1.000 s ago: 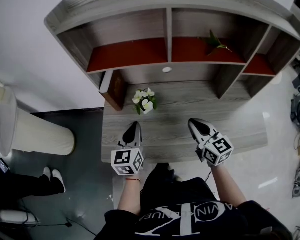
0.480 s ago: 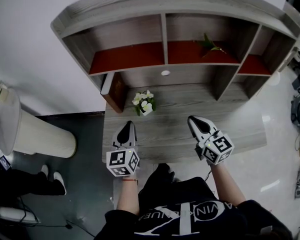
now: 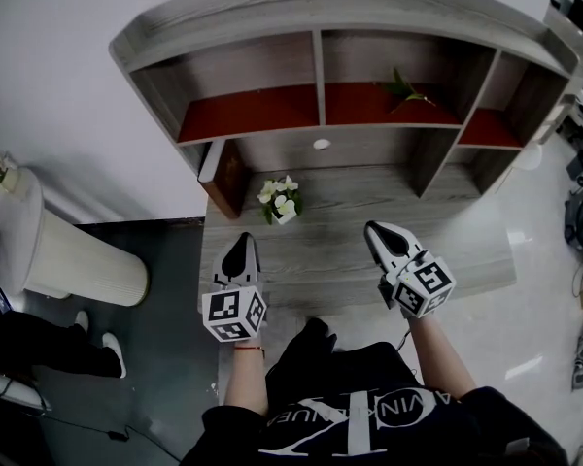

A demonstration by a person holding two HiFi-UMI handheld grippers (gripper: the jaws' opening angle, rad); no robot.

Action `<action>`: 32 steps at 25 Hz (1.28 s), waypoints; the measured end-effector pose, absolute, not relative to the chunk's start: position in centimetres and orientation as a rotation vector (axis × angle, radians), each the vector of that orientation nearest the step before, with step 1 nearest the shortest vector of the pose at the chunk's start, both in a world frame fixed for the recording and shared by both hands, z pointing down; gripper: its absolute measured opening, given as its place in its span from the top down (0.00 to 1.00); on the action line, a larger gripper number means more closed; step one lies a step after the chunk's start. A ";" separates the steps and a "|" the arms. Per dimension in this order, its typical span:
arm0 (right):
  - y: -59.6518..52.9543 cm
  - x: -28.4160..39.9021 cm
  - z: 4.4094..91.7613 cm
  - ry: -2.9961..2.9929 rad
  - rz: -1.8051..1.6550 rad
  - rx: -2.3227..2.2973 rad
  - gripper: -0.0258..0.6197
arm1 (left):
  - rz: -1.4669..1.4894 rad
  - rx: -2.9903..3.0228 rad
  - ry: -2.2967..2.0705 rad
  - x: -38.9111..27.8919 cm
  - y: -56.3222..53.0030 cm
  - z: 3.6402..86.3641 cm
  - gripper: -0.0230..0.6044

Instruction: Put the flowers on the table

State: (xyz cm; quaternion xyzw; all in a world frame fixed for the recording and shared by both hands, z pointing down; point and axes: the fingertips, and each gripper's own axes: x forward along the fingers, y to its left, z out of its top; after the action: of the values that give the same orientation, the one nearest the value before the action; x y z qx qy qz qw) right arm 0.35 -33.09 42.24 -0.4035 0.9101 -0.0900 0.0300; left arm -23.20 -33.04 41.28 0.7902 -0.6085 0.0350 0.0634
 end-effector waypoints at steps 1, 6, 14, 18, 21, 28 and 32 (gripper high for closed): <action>-33.0 0.3 42.2 2.806 -0.274 -1.239 0.95 | 0.104 2.387 -1.841 -23.2 -32.9 41.2 0.96; -32.8 0.0 41.9 2.808 -0.266 -1.231 0.95 | 0.101 2.382 -1.852 -23.5 -32.4 41.2 0.96; -32.2 -0.2 42.2 2.814 -0.277 -1.221 0.95 | 0.100 2.364 -1.866 -24.0 -31.6 41.4 0.96; -32.1 -0.4 42.2 2.815 -0.281 -1.216 0.95 | 0.095 2.358 -1.870 -24.2 -31.3 41.4 0.96; -32.0 -0.6 42.2 2.819 -0.280 -1.207 0.95 | 0.092 2.350 -1.876 -24.5 -31.1 41.5 0.96; -32.0 -1.1 42.1 2.823 -0.280 -1.189 0.95 | 0.091 2.337 -1.896 -25.1 -30.8 41.4 0.96; -32.1 -1.4 42.0 2.825 -0.282 -1.178 0.95 | 0.092 2.334 -1.902 -25.3 -30.6 41.3 0.96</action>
State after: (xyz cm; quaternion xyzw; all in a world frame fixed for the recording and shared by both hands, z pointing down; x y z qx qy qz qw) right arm -1.37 -32.06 42.04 -0.3831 0.9185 -0.0916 0.0342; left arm -25.32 -30.64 41.33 0.7733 -0.6300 0.0306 0.0647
